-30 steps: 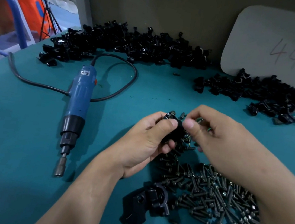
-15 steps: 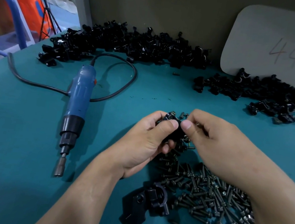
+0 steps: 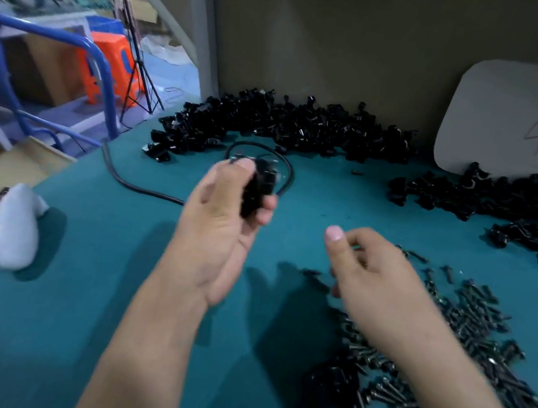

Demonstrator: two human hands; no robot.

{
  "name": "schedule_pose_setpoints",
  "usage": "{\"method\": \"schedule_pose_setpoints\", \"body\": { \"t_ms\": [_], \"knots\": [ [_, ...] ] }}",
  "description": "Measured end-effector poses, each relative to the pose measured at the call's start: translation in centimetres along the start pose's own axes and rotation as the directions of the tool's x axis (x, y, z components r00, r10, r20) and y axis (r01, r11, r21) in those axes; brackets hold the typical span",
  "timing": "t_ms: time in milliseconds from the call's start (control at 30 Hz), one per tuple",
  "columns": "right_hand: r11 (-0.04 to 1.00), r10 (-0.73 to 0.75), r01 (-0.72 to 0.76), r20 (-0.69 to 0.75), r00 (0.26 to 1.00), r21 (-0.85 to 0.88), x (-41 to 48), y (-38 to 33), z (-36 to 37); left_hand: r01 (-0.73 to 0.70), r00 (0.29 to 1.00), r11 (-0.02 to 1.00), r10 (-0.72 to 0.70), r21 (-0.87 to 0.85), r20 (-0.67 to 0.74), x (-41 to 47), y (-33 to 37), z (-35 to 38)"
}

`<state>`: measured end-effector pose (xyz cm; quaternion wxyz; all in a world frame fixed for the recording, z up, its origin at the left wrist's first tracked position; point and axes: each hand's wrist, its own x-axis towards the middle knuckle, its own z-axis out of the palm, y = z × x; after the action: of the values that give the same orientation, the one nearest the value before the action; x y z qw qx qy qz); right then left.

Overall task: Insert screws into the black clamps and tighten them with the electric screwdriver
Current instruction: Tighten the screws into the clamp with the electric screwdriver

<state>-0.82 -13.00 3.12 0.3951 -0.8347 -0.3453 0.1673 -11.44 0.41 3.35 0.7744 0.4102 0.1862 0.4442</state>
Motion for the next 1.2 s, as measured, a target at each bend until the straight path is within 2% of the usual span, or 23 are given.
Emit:
{"method": "schedule_pose_setpoints", "body": {
  "t_ms": [100,200,333,433,467,500,533,600,667,733,833,967,1100,1200],
  "knots": [
    [0.999,-0.013,0.018,0.15,0.989,-0.033,0.5,-3.3,5.5,-0.11,0.98,0.994,0.112,0.024,-0.167,0.9,4.1,-4.2],
    [0.99,0.047,-0.01,0.262,0.964,-0.139,2.3,-7.0,11.5,-0.116,0.962,0.993,0.113,0.001,-0.247,1.0,5.1,-7.9],
    [0.974,0.107,-0.075,0.14,0.984,-0.214,4.3,-8.1,15.9,-0.074,0.947,0.997,0.06,-0.03,-0.316,1.1,3.5,-11.0],
    [0.98,0.155,-0.134,0.149,0.977,-0.146,5.4,-7.9,14.9,-0.089,0.945,0.995,0.069,-0.049,-0.32,1.5,2.8,-11.8],
    [0.982,0.188,-0.182,0.185,0.965,-0.048,5.7,-7.8,14.0,-0.087,0.947,0.994,0.061,-0.067,-0.315,1.6,2.6,-11.8],
    [0.959,0.221,-0.255,0.245,0.944,0.121,5.8,-7.8,13.0,-0.082,0.95,0.993,0.053,-0.083,-0.309,1.6,2.5,-11.9],
    [0.887,0.234,-0.335,0.317,0.919,0.318,5.7,-7.8,11.9,-0.076,0.951,0.993,0.045,-0.093,-0.305,1.5,2.4,-11.9],
    [0.634,0.204,-0.461,0.441,0.874,0.621,5.0,-7.6,9.2,-0.054,0.957,0.994,0.025,-0.093,-0.288,1.4,2.0,-11.6],
    [0.386,0.122,-0.527,0.525,0.842,0.757,3.9,-7.0,6.1,-0.021,0.97,0.997,0.003,-0.071,-0.243,1.1,1.6,-11.0],
    [0.243,0.005,-0.528,0.543,0.84,0.814,2.5,-6.4,2.8,0.018,0.986,1.0,-0.022,-0.022,-0.168,0.7,1.1,-9.9],
    [0.152,-0.055,-0.431,0.443,0.895,0.889,0.7,-5.5,-1.4,0.05,0.999,0.997,-0.05,0.057,-0.001,-0.2,0.0,-7.5],
    [0.089,0.014,-0.242,0.242,0.97,0.966,0.0,-4.1,-4.9,0.025,0.987,0.961,-0.067,0.274,0.145,-1.1,-2.6,-4.0],
    [-0.004,0.137,-0.068,0.068,0.988,0.998,1.3,-2.0,-6.2,0.016,0.977,0.927,-0.095,0.375,0.192,-1.5,-5.3,-1.3],
    [-0.032,0.192,-0.04,0.045,0.98,0.999,3.0,0.4,-5.9,-0.016,0.978,0.898,-0.077,0.44,0.192,-1.8,-7.1,-0.7]
  ]
}}
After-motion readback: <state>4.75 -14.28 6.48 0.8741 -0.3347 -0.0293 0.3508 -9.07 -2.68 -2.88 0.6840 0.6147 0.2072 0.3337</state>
